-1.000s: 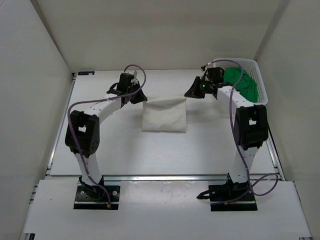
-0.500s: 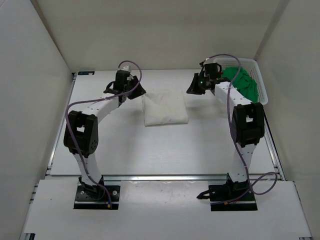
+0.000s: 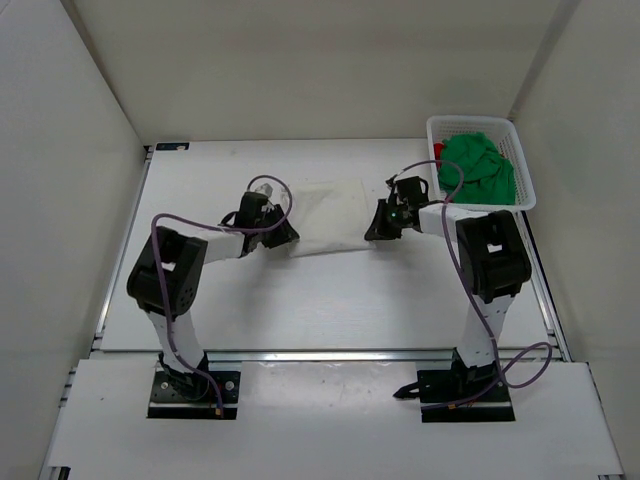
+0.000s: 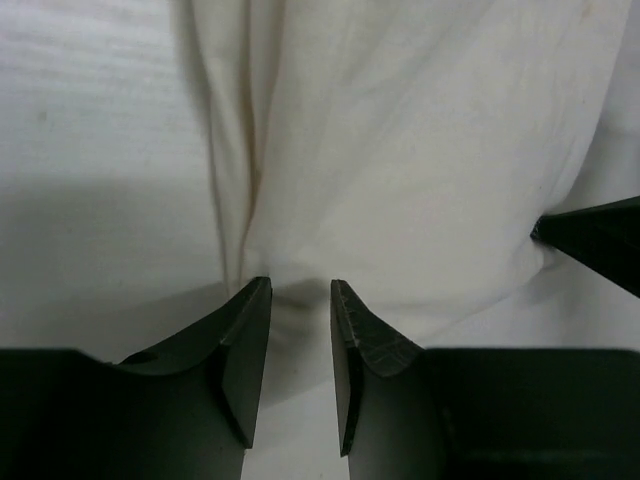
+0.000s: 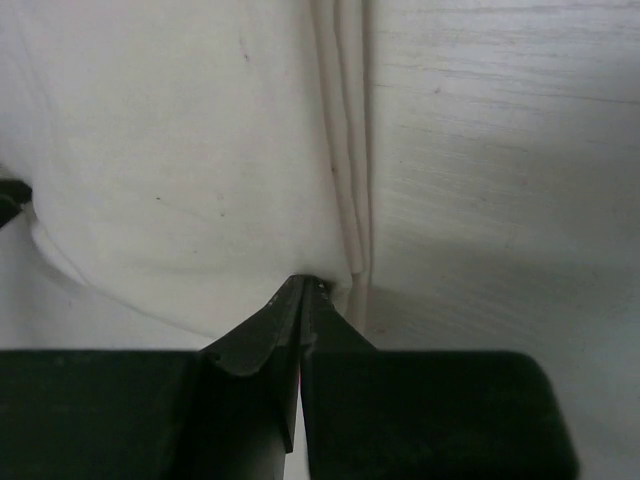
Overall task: Fold and stack the t-shirts
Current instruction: Smooth out wrinkles on the folded tshirt
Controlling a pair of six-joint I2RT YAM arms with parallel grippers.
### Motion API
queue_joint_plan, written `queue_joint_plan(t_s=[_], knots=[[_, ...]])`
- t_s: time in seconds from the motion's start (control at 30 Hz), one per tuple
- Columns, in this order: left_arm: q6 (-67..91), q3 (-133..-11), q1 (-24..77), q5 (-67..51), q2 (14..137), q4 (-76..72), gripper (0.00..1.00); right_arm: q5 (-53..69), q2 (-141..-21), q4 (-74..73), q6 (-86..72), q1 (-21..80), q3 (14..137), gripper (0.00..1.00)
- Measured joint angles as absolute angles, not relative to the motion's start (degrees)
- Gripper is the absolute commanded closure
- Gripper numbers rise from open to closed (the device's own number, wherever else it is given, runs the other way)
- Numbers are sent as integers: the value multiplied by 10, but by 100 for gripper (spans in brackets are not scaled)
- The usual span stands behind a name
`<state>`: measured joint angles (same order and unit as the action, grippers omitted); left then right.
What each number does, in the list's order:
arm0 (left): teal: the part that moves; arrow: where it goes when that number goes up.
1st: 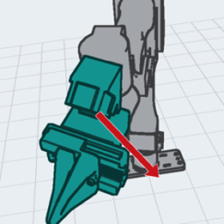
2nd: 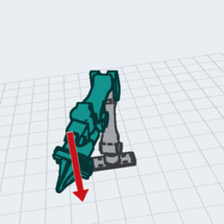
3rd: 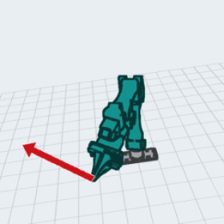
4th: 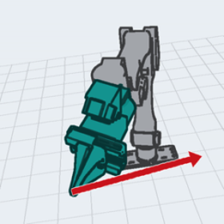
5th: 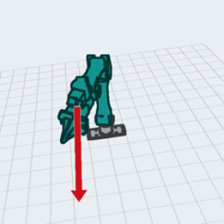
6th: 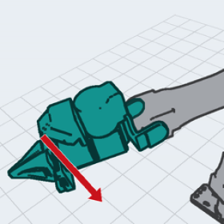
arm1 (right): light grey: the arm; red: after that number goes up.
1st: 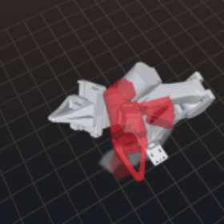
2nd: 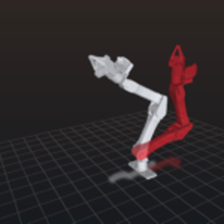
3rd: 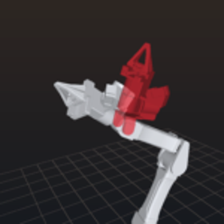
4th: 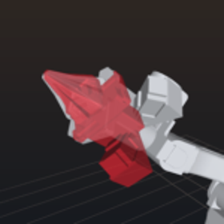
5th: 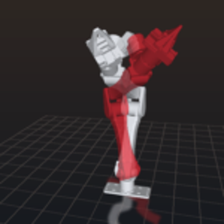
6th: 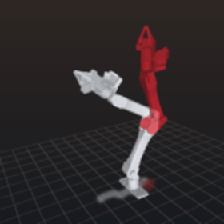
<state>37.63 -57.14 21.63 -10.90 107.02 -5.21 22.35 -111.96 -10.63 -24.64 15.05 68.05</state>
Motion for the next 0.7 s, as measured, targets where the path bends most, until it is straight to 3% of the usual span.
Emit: queue_joint_plan(t_s=[0.13,0.27,0.47,0.6,0.7], knots=[[404,-479,220,-116,1002,-77,57,227,-1092,-62,-252,149,631,100],[415,-486,240,-121,985,-58,56,218,-1065,-70,-252,152,608,100],[415,-632,259,-124,1007,-38,58,216,-1021,-72,-252,159,605,100],[414,-773,244,-134,1096,-36,64,224,-1008,-55,-253,164,600,100],[417,-810,223,-142,1156,-32,64,229,-1008,-51,-255,168,595,100]])
